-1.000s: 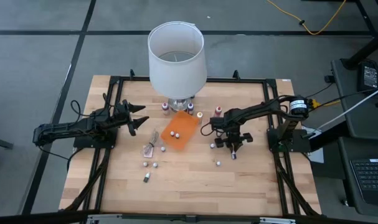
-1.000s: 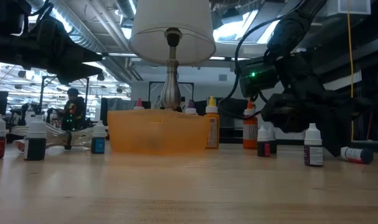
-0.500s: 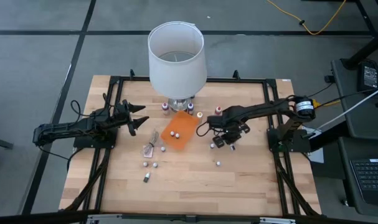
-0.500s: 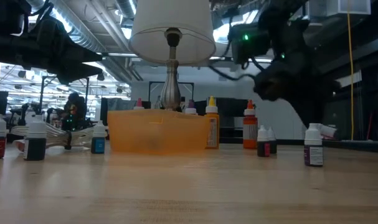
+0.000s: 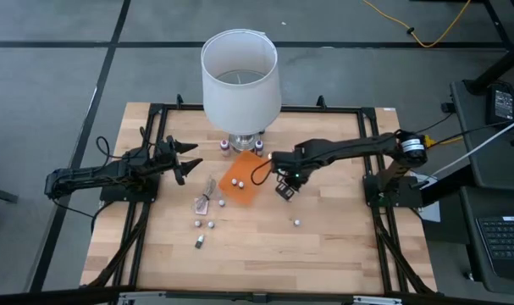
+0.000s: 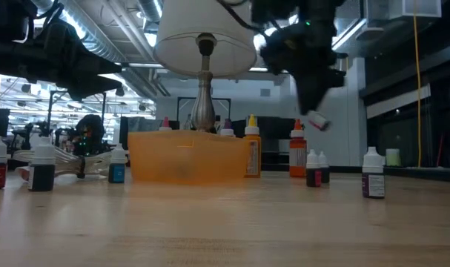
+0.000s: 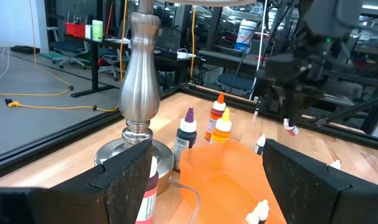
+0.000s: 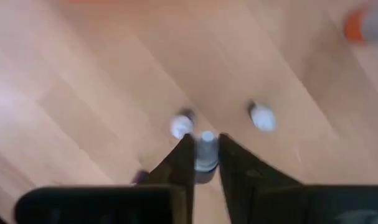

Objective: Pick & Place food coloring
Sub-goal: Put the small red food coloring bottle into the orange bin

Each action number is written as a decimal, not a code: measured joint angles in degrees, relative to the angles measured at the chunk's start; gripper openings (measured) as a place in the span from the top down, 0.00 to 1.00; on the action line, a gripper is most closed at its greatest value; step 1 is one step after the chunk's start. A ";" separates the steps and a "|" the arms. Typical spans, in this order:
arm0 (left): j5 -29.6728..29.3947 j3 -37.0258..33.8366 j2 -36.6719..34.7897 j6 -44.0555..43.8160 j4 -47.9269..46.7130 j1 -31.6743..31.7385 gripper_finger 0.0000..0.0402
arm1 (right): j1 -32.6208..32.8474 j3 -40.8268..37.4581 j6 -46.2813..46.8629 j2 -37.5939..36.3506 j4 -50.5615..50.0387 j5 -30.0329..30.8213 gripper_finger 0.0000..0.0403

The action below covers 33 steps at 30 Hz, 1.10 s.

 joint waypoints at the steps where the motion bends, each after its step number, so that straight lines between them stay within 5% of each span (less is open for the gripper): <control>1: 0.00 0.00 -0.01 0.00 0.00 0.02 0.27 | 0.16 1.51 -1.68 0.73 0.21 0.59 0.86; 14: 0.00 0.00 -0.01 0.00 0.00 0.02 0.27 | 4.14 12.99 -13.96 9.44 14.39 7.92 0.86; 22: 0.00 0.00 0.01 0.00 0.00 0.00 0.27 | 8.13 12.62 -17.01 9.66 22.69 19.33 0.86; 33: 0.00 0.00 -0.01 0.00 0.00 0.01 0.27 | 10.58 2.07 -18.59 7.86 41.47 24.18 0.86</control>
